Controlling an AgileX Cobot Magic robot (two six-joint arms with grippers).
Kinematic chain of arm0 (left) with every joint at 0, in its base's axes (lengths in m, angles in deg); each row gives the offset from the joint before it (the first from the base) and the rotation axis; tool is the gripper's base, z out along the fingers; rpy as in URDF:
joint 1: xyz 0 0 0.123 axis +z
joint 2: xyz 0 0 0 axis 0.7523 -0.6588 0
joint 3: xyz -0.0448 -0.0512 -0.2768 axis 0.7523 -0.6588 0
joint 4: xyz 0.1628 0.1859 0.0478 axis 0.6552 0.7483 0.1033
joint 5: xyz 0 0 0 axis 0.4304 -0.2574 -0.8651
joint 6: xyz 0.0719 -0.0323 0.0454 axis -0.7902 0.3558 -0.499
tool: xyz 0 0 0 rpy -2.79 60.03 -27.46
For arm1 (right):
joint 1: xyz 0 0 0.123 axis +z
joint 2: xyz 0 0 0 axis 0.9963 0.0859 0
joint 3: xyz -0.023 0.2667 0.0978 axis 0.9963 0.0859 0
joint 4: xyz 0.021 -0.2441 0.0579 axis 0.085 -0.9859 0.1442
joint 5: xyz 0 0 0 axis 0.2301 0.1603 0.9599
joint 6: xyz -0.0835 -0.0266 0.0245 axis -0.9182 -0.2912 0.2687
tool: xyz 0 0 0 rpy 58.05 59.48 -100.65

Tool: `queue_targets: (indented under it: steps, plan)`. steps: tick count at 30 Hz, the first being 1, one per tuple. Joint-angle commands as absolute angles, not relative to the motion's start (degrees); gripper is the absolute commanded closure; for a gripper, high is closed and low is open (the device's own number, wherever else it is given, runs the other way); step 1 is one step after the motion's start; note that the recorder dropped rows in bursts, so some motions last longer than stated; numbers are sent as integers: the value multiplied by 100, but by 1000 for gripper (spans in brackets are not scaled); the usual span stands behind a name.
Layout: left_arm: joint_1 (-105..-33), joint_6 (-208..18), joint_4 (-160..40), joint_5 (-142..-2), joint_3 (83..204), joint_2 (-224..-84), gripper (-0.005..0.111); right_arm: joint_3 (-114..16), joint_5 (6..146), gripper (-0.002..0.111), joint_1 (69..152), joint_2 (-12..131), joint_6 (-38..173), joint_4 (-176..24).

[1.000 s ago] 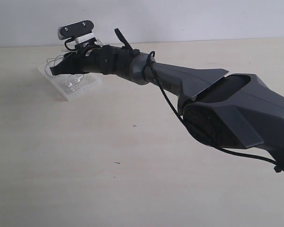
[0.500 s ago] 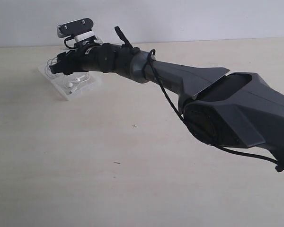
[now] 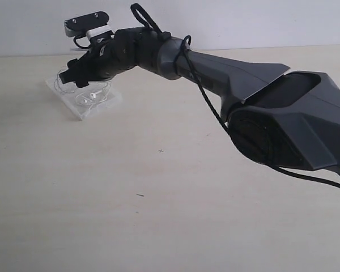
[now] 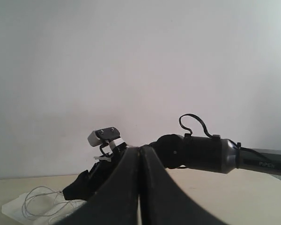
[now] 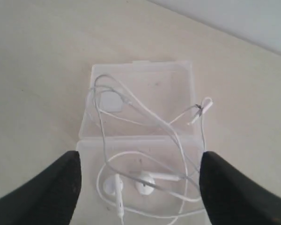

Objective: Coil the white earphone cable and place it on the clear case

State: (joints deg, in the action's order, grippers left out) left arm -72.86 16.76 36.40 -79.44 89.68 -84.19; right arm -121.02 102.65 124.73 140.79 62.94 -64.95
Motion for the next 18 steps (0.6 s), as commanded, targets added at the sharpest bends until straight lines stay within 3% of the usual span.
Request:
queue_targets:
  steps: [1,13,18]
  plan:
    - [-7269,1673,3628,-7938,8957,-8398,107,-12147,10824,40,12457,13989,6746,-6953]
    - [-7269,1673,3628,-7927,8957,-8398,107,-12147,11203,41,12457,13445,6746,-6940]
    - [-7269,1673,3628,-7927,8957,-8398,107,-12147,11626,49,12457,13027,6746,-6940]
